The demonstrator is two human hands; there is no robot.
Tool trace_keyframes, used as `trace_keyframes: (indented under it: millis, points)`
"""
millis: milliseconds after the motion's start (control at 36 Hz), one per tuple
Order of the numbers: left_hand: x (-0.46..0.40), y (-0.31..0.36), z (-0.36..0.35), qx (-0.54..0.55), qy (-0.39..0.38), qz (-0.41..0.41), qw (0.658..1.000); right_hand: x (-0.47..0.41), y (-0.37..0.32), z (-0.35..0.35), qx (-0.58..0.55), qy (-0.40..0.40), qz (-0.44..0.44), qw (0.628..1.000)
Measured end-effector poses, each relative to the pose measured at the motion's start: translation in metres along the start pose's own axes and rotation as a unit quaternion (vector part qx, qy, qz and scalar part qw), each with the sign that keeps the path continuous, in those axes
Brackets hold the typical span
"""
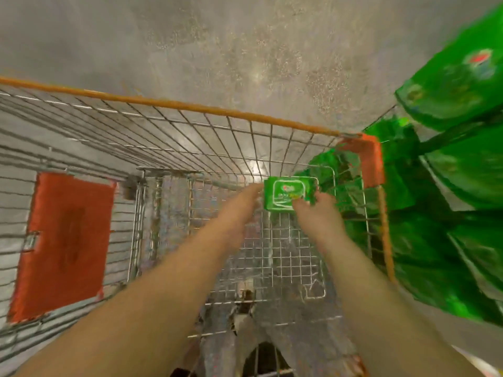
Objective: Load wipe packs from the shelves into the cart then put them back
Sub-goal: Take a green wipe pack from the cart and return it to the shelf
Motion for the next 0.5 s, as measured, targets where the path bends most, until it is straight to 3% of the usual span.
trace_keyframes:
  millis: [139,500]
  points:
    - [-0.069,-0.011,-0.025,0.044,-0.01,0.037,0.998,-0.058,0.014,-0.032,-0.04,0.078,-0.03,0.996]
    - [-0.145,-0.038,-0.038,-0.027,-0.013,0.034,0.999,-0.116,0.045,-0.055,-0.14,0.084,-0.106,0.981]
Point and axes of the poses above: each hand's wrist, its own x-axis away from the middle knuckle, its own z-axis out of the back of the hand, y = z × x, the point moved 4 cm from there along -x, towards the middle knuckle, and after that the axes turned 3 degrees about -x, right-handed, at the moved point
